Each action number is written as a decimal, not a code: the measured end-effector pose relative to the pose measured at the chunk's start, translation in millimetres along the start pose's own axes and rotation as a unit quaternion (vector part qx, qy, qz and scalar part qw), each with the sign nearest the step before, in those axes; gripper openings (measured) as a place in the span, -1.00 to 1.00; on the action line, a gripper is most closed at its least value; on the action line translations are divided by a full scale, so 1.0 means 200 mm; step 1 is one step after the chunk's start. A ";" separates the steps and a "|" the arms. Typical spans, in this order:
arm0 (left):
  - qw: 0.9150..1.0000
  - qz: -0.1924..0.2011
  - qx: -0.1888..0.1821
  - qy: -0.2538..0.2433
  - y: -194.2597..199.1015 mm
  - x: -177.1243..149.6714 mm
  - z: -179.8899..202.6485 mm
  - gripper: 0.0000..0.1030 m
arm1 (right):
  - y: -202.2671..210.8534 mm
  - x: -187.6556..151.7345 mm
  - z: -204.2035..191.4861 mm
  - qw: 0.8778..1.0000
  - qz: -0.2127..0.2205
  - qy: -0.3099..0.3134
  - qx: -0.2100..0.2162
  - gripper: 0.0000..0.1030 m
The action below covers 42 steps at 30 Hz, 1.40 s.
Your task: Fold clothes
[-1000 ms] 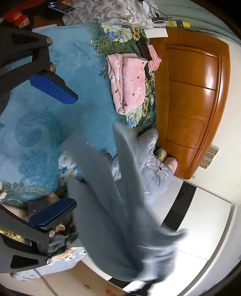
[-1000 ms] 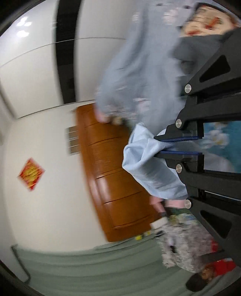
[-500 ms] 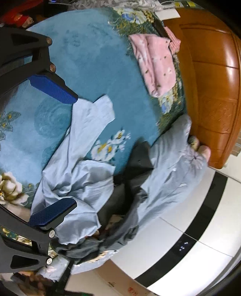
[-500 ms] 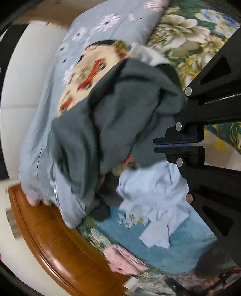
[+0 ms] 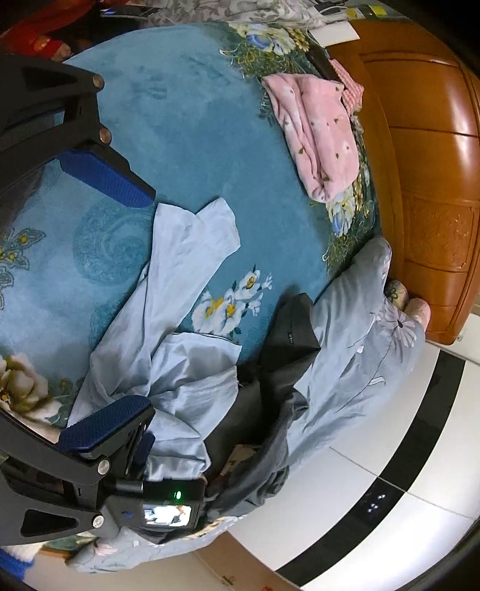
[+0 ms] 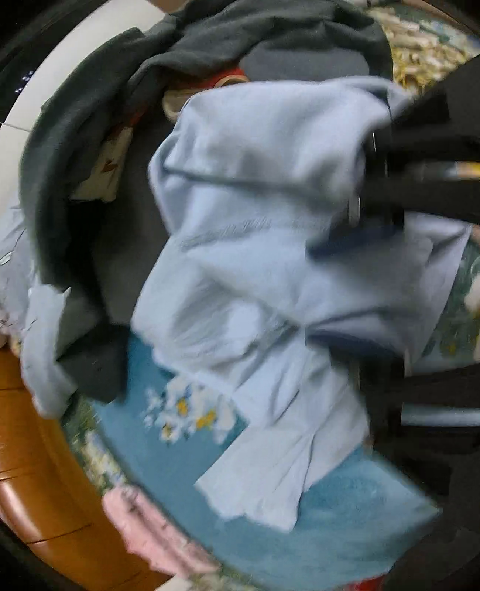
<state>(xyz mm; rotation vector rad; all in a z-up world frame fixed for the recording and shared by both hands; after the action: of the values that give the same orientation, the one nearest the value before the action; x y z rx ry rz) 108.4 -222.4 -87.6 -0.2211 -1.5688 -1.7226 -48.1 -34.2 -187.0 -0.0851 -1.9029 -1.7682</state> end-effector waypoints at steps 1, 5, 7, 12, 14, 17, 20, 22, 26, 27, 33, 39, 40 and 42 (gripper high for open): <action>1.000 -0.004 -0.002 -0.005 -0.02 0.00 0.02 1.00 | 0.02 -0.01 0.03 1.000 -0.002 -0.007 0.004 -0.97; 0.999 -0.030 -0.017 -0.024 -0.10 -0.01 0.11 1.00 | 0.30 -0.01 0.22 0.998 0.041 -0.018 0.034 -0.97; 0.997 -0.061 -0.033 -0.019 -0.20 -0.03 0.17 1.00 | 0.46 -0.03 0.32 0.997 0.066 0.004 0.025 -0.98; 0.981 -0.167 -0.097 0.026 -0.47 -0.10 0.38 1.00 | 0.62 -0.20 0.59 0.998 0.058 0.025 -0.024 -0.98; 0.976 -0.179 -0.123 0.032 -0.51 -0.11 0.47 1.00 | 0.59 -0.33 0.75 0.997 0.023 0.019 -0.064 -0.98; 0.974 -0.183 -0.134 0.025 -0.54 -0.11 0.54 1.00 | 0.52 -0.49 1.08 0.992 -0.024 -0.067 -0.106 -0.98; 0.969 -0.198 -0.143 0.033 -0.62 -0.12 0.58 0.98 | 0.46 -0.59 1.29 0.981 -0.052 -0.161 -0.098 -0.98; 0.958 -0.218 -0.174 0.073 -0.69 -0.14 0.60 0.98 | 0.44 -0.60 1.29 0.980 -0.054 -0.165 -0.095 -1.00; 0.928 -0.247 -0.214 0.179 -0.81 -0.22 0.57 0.87 | 0.41 -0.56 1.25 0.983 -0.048 -0.150 -0.092 -1.00; 0.922 -0.251 -0.218 0.198 -0.83 -0.24 0.56 0.78 | 0.42 -0.55 1.26 0.983 -0.045 -0.151 -0.090 -1.00; 0.926 -0.260 -0.242 0.129 -0.78 -0.29 0.71 0.65 | 0.40 -0.48 1.32 0.981 -0.040 -0.170 -0.079 -1.00; 0.938 -0.269 -0.218 0.027 -0.77 -0.36 0.88 0.28 | 0.37 -0.47 1.26 0.981 -0.044 -0.174 -0.073 -0.99; 0.938 -0.274 -0.211 0.018 -0.78 -0.38 0.90 0.13 | 0.37 -0.47 1.26 0.981 -0.044 -0.177 -0.072 -0.99; 0.939 -0.285 -0.195 0.010 -0.81 -0.40 0.90 -0.49 | 0.37 -0.47 1.27 0.980 -0.044 -0.182 -0.070 -0.99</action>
<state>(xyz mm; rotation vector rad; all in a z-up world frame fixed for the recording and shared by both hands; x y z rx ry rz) -5.8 -35.7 -220.1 0.0707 -1.3363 -2.4779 -24.3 243.0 -157.8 -0.4064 -2.0521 -2.0580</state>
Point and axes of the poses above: each gripper's, at about its wrist camera, not at the fingertips, and y roughly against the way its jaws point, z to its right, x to its top, the point moved 8 cm from there along -y, roughly the way its jaws point, and after that the axes turned 6 degrees about -y, right-handed, at the moved point
